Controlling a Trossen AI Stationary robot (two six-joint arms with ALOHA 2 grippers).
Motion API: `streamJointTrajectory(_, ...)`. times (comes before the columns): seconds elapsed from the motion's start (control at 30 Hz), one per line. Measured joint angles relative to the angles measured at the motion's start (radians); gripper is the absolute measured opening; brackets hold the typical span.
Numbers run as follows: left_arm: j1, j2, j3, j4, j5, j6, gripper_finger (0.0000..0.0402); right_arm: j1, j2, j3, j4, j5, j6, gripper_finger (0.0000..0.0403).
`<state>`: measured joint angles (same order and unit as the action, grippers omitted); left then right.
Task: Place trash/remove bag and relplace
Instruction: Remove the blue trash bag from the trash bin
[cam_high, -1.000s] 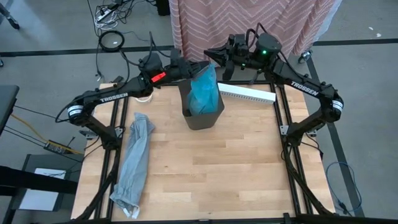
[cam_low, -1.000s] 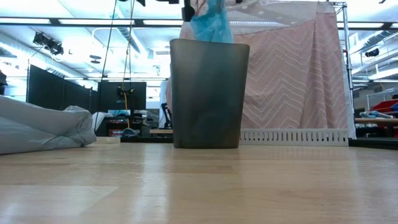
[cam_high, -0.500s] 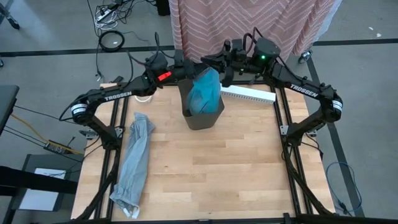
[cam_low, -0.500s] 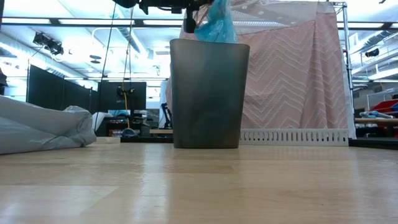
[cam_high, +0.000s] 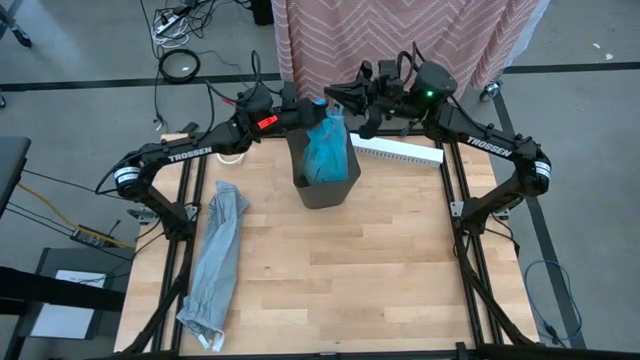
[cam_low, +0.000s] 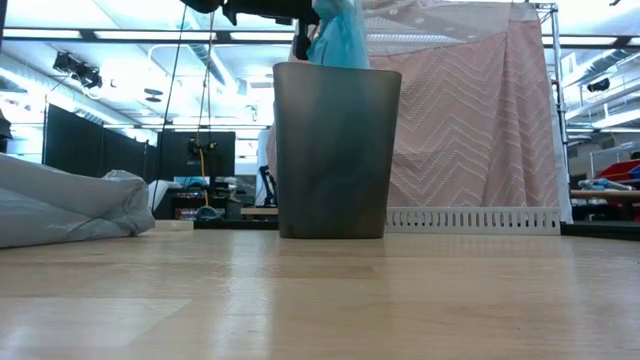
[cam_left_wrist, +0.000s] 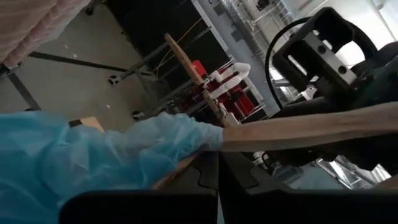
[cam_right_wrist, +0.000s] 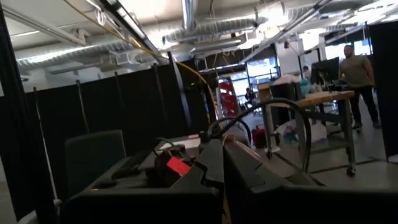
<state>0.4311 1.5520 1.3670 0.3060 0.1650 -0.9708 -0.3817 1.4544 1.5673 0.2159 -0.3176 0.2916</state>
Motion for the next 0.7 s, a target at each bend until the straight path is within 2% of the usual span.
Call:
streamJointTrajectory(0.17, -0.006, 0.000, 0.000, -0.056, 0.000, -0.001, 0.0002, -0.003, 0.000, 0.000, 0.044, 0.005, -0.010, 0.0000)
streamJointTrajectory(0.57, -0.013, 0.000, 0.000, -0.058, 0.012, -0.001, 0.0002, -0.045, 0.000, 0.000, 0.110, 0.008, 0.003, 0.0000)
streamJointTrajectory(0.63, -0.014, 0.000, 0.000, -0.038, 0.024, -0.019, 0.0002, -0.049, 0.000, 0.000, 0.088, 0.009, 0.004, 0.0000)
streamJointTrajectory(0.7, -0.013, 0.000, -0.001, 0.054, 0.043, -0.047, 0.0002, -0.053, 0.000, 0.000, 0.034, 0.009, 0.003, 0.0000)
